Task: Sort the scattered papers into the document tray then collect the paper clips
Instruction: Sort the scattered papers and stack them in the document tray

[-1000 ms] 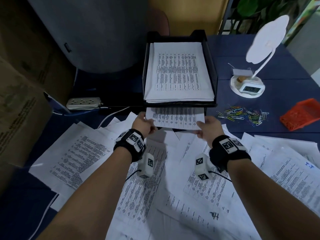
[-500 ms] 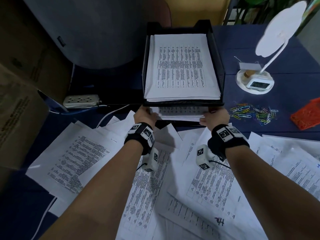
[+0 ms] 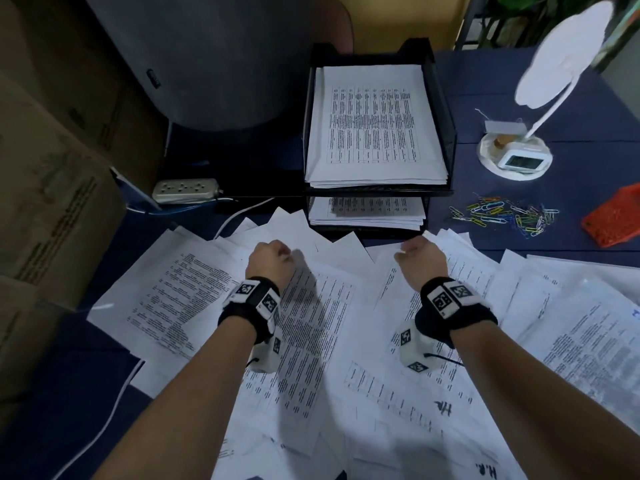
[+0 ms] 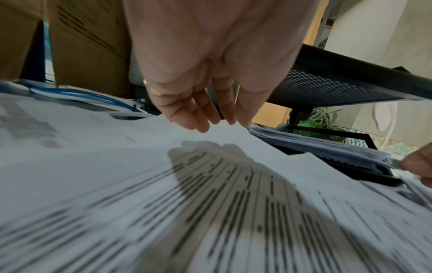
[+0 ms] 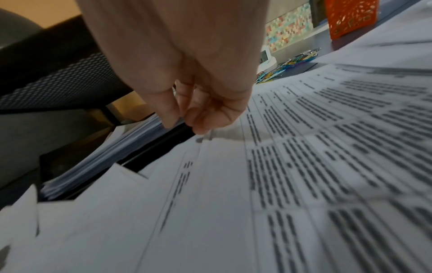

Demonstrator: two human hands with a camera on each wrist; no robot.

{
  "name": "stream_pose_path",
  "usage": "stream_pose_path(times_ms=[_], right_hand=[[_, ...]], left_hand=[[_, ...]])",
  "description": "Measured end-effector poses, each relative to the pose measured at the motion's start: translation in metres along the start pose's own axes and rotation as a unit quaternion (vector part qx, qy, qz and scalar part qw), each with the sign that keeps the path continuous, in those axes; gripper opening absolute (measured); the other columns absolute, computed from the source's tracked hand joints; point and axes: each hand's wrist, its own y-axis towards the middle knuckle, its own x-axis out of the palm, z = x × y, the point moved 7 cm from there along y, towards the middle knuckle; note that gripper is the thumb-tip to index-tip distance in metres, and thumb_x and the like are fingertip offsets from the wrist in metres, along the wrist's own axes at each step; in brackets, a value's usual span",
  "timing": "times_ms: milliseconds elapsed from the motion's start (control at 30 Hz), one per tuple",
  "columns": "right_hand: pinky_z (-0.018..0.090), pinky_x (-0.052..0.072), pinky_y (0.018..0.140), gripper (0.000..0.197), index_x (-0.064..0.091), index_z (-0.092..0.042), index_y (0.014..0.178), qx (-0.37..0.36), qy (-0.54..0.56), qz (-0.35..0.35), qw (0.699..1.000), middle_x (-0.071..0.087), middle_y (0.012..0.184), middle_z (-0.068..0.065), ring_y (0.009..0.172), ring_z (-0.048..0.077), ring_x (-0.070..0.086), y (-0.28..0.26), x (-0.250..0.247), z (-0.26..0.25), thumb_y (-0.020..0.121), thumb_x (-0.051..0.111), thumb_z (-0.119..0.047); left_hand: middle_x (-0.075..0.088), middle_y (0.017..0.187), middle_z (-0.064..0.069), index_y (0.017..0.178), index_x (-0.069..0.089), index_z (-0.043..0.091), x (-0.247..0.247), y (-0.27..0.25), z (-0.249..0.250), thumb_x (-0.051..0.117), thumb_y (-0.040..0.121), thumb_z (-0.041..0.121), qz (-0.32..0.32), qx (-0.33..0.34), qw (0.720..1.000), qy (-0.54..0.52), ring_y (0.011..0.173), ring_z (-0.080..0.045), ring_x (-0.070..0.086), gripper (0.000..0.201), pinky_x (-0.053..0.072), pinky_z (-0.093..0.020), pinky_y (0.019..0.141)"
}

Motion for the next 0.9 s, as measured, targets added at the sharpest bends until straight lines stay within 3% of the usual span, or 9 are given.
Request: stream_pose_path(times_ms=[100,167,300,367,500,633,767,900], right_hand=[[0.034,0.047,0.092,0.021,0.063,-0.017,0.109,-0.009,-0.072,0.009,0.997,0.065,0.112,0.005,0.109,0.027,0.058,-0.018,0.001,0.007,0.089,0.058,-0.021],[0.041,0.047,0.095,0.026,0.062,-0.023,0.115,-0.001,-0.135,0.012,0.991,0.063,0.117,0.003,0.111,0.027,0.056,-0.029,-0.003,0.015,0.09,0.056,-0.025],[0.043,0.043,0.1,0.037,0.053,-0.025,0.128,0.032,-0.213,-0.015,0.977,0.055,0.128,0.006,0.12,0.029,0.049,-0.045,-0.018,0.037,0.091,0.053,-0.027],[0.046,0.038,0.103,0.042,0.047,-0.027,0.132,0.066,-0.279,-0.012,0.958,0.047,0.134,0.006,0.126,0.029,0.041,-0.054,-0.035,0.051,0.091,0.051,-0.027],[0.06,0.032,0.101,0.052,0.039,-0.024,0.13,0.167,-0.314,-0.022,0.935,0.035,0.137,0.009,0.128,0.036,0.031,-0.068,-0.064,0.089,0.082,0.058,-0.036],[0.052,0.037,0.104,0.074,0.032,-0.016,0.136,0.182,-0.294,-0.054,0.937,0.034,0.138,0.016,0.126,0.04,0.036,-0.079,-0.078,0.119,0.079,0.063,-0.052],[0.045,0.04,0.102,0.066,0.032,-0.014,0.138,0.136,-0.313,-0.065,0.938,0.039,0.135,0.015,0.123,0.037,0.043,-0.083,-0.089,0.125,0.083,0.06,-0.037],[0.041,0.04,0.102,0.065,0.031,-0.012,0.139,0.118,-0.302,-0.075,0.943,0.041,0.136,0.014,0.122,0.034,0.044,-0.086,-0.098,0.125,0.086,0.057,-0.041]], left_hand=[[0.062,0.106,-0.015,0.099,0.069,0.01,0.01,-0.026,0.003,0.054,0.09,0.022,-0.017,0.028,0.999,0.017,0.096,-0.034,0.061,0.021,0.053,-0.042,0.082],[0.059,0.109,-0.013,0.102,0.068,0.01,0.024,-0.045,0.014,0.052,0.092,0.019,-0.04,0.06,0.997,0.016,0.098,-0.031,0.059,0.021,0.051,-0.038,0.086],[0.059,0.11,-0.013,0.105,0.067,0.009,0.066,-0.081,0.048,0.05,0.093,0.016,-0.15,0.128,0.98,0.019,0.098,-0.03,0.059,0.022,0.046,-0.029,0.086],[0.058,0.113,-0.012,0.109,0.064,0.009,0.086,-0.096,0.059,0.05,0.091,0.016,-0.202,0.124,0.971,0.032,0.1,-0.028,0.059,0.024,0.048,-0.03,0.089],[0.049,0.122,-0.015,0.12,0.053,0.002,0.104,-0.113,0.075,0.051,0.09,0.018,-0.231,0.102,0.964,0.081,0.106,-0.031,0.056,0.033,0.05,-0.036,0.09],[0.046,0.127,-0.014,0.125,0.042,0.005,0.112,-0.124,0.08,0.058,0.09,0.025,-0.243,0.05,0.968,0.037,0.109,-0.029,0.054,0.043,0.047,-0.032,0.084],[0.048,0.137,-0.011,0.138,0.039,0.008,0.117,-0.131,0.09,0.059,0.091,0.035,-0.261,0.038,0.965,0.01,0.121,-0.028,0.05,0.057,0.044,-0.033,0.096],[0.054,0.123,-0.013,0.132,0.044,0.006,0.116,-0.137,0.101,0.053,0.095,0.02,-0.226,0.047,0.973,-0.024,0.105,-0.026,0.053,0.041,0.043,-0.03,0.088]])
